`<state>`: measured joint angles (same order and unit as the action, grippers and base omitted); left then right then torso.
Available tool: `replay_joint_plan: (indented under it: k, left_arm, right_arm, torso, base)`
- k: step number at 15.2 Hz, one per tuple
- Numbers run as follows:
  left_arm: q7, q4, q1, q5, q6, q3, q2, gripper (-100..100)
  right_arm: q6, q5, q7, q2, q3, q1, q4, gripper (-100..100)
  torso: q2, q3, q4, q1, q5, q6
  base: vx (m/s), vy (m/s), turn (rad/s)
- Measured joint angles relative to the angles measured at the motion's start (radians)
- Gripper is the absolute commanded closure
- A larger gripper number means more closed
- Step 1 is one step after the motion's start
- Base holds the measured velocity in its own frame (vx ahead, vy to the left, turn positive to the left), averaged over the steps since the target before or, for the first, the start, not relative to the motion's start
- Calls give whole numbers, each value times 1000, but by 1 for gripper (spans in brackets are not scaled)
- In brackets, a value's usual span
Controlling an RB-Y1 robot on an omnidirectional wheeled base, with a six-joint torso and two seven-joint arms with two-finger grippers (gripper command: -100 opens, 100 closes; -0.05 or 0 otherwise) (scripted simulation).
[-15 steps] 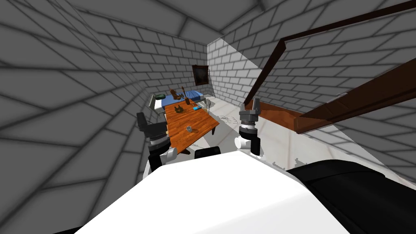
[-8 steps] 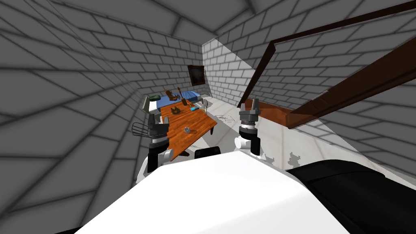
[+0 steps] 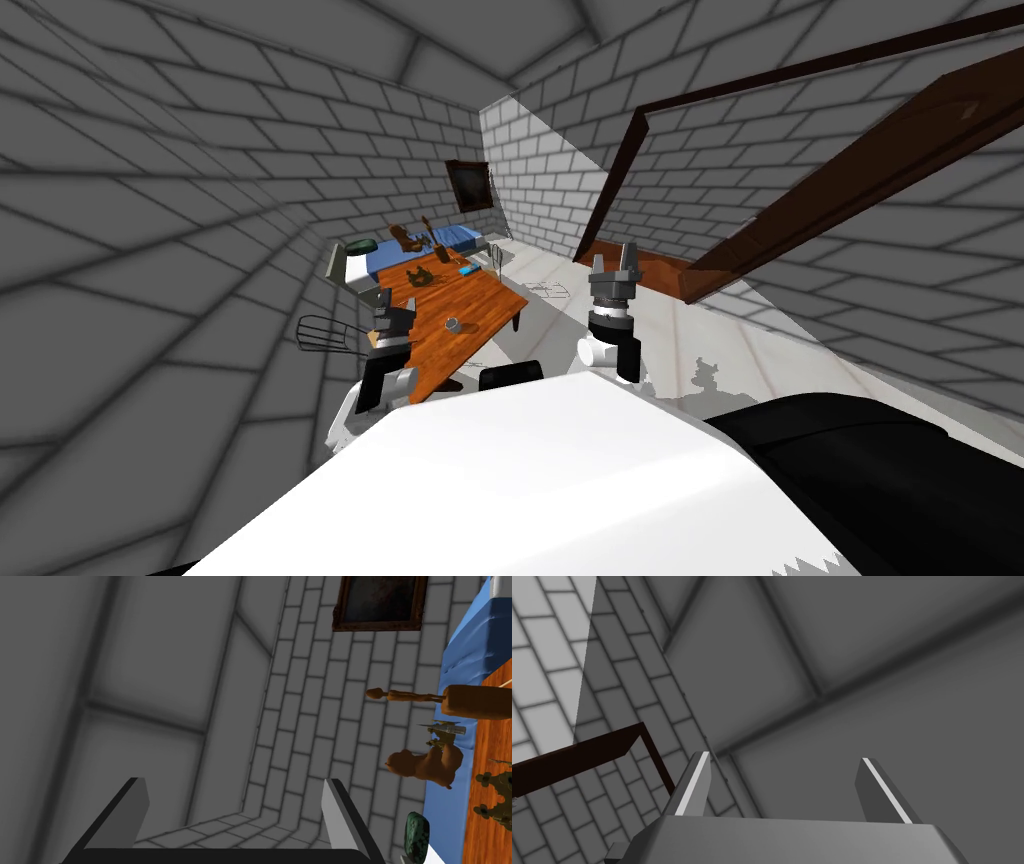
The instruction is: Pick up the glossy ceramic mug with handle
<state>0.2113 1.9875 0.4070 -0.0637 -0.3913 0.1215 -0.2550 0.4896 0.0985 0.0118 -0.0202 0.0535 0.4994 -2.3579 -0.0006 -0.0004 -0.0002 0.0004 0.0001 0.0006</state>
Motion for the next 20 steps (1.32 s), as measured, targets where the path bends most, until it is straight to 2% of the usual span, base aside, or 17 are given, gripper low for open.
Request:
replay_joint_plan:
  k: [3, 6, 8, 12, 15, 20]
  left_arm:
    - [18, -57, -11, -23, 53, 29, -31, -100]
    - [15, -84, -13, -31, 112, 37, -30, -100]
    - [32, -121, -21, -52, 152, 63, -56, -100]
    - [42, -180, -39, -70, 225, 86, -67, -100]
    - [63, -243, -59, -99, 285, 119, -99, -100]
    - [80, -332, -76, -126, 377, 154, -112, -100]
  right_arm:
    - [0, 0, 0, 0, 0, 0, 0, 0]
    - [0, 0, 0, 0, 0, 0, 0, 0]
    - [0, 0, 0, 0, 0, 0, 0, 0]
    - [0, 0, 0, 0, 0, 0, 0, 0]
    - [0, 0, 0, 0, 0, 0, 0, 0]
    - [0, 0, 0, 0, 0, 0, 0, 0]
  torso:
    - [0, 0, 0, 0, 0, 0]
    - [0, 0, 0, 0, 0, 0]
    - [0, 0, 0, 0, 0, 0]
    - [0, 0, 0, 0, 0, -1]
    - [0, 0, 0, 0, 0, 0]
    - [0, 0, 0, 0, 0, -1]
  base:
    - [3, -1, -148]
    - [3, -5, -179]
    - [4, -1, -140]
    - [3, -3, -154]
    - [5, -2, -216]
    - [5, -1, -146]
